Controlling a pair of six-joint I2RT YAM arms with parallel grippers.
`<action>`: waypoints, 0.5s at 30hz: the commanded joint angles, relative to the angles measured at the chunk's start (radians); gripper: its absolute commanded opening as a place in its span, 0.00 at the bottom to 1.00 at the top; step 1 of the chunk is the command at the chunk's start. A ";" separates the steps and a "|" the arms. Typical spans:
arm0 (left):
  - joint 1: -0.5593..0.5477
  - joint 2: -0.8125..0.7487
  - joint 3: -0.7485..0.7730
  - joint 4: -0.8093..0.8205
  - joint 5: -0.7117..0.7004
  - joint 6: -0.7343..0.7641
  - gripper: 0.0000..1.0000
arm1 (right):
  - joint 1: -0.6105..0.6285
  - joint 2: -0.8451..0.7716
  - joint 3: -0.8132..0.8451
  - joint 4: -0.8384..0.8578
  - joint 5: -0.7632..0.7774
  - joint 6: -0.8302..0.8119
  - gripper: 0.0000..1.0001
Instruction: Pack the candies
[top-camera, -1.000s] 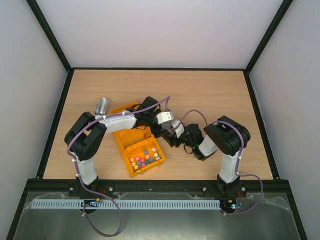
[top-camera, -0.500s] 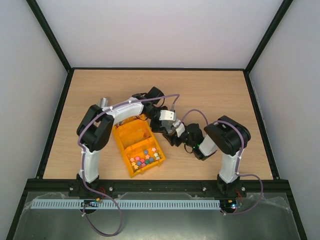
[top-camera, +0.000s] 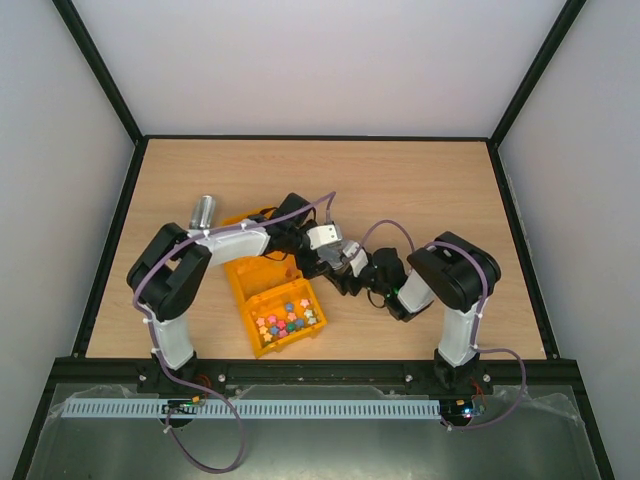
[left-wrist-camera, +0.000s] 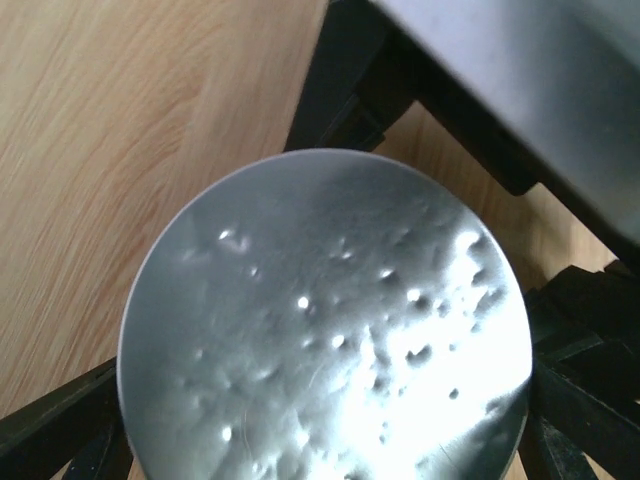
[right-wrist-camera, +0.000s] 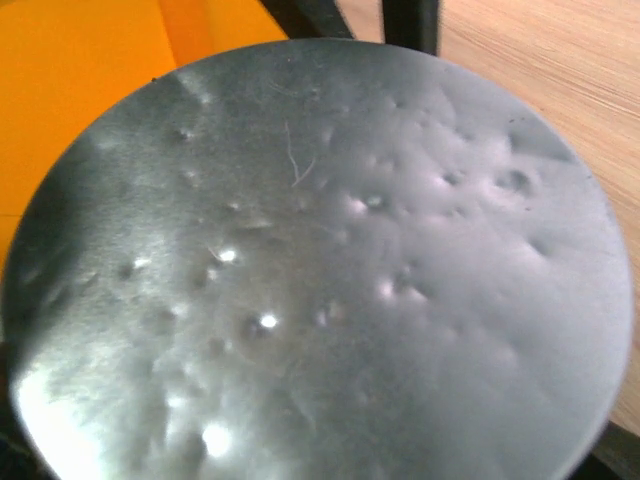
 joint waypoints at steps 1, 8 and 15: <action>-0.027 -0.024 -0.066 0.178 -0.058 -0.201 0.99 | -0.003 0.008 -0.001 0.039 0.021 0.001 0.40; -0.050 -0.028 -0.090 0.258 -0.128 -0.225 0.99 | -0.003 0.008 -0.002 0.036 0.024 0.005 0.41; -0.052 -0.040 -0.090 0.265 -0.043 -0.187 0.99 | -0.002 0.009 -0.001 0.036 0.029 0.004 0.41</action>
